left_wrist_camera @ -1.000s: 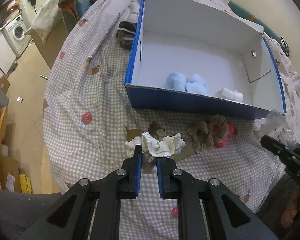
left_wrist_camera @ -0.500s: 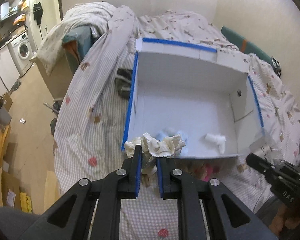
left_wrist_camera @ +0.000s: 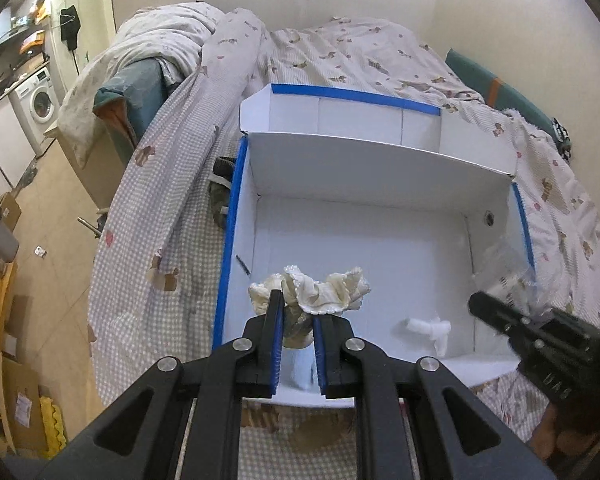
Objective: Organize soft objects
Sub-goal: 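Carry the lace scrunchie and plastic packet over the box with both tools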
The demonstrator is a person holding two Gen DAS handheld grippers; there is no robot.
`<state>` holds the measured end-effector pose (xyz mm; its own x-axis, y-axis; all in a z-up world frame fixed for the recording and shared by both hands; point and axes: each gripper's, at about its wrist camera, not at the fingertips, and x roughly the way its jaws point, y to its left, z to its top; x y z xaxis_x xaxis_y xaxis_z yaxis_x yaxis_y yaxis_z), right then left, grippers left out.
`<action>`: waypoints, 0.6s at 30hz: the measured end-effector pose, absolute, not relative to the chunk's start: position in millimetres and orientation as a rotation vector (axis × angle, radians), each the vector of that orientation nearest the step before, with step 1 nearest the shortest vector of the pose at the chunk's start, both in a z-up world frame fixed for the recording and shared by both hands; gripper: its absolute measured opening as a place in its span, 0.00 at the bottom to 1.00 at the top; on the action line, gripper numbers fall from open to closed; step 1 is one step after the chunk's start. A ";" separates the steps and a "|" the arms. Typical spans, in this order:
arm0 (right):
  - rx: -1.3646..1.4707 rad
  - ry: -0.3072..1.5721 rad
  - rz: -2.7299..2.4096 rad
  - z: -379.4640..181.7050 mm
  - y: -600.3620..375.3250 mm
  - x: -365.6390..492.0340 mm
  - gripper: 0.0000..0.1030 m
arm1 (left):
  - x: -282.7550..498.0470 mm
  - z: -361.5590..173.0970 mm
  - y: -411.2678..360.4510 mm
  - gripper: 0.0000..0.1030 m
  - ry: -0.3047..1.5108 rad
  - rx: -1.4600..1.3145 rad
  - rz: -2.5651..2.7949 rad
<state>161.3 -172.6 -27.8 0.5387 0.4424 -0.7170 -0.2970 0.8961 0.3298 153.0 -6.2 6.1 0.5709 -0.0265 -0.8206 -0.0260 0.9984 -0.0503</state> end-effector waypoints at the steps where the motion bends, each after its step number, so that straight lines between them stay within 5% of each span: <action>1: 0.179 0.910 0.440 -32.4 -172.5 163.7 0.15 | 156.0 3.5 -7.5 0.12 0.971 -0.058 0.001; 18: 0.244 1.118 0.389 -95.7 -165.4 183.8 0.15 | 202.8 -58.6 -41.2 0.12 1.083 -0.029 0.015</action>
<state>183.8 -165.4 -95.7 0.3808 0.4217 -0.8229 -0.1805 0.9067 0.3812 202.8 -41.2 -58.6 0.4682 -0.0017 -0.8836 -0.0268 0.9995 -0.0161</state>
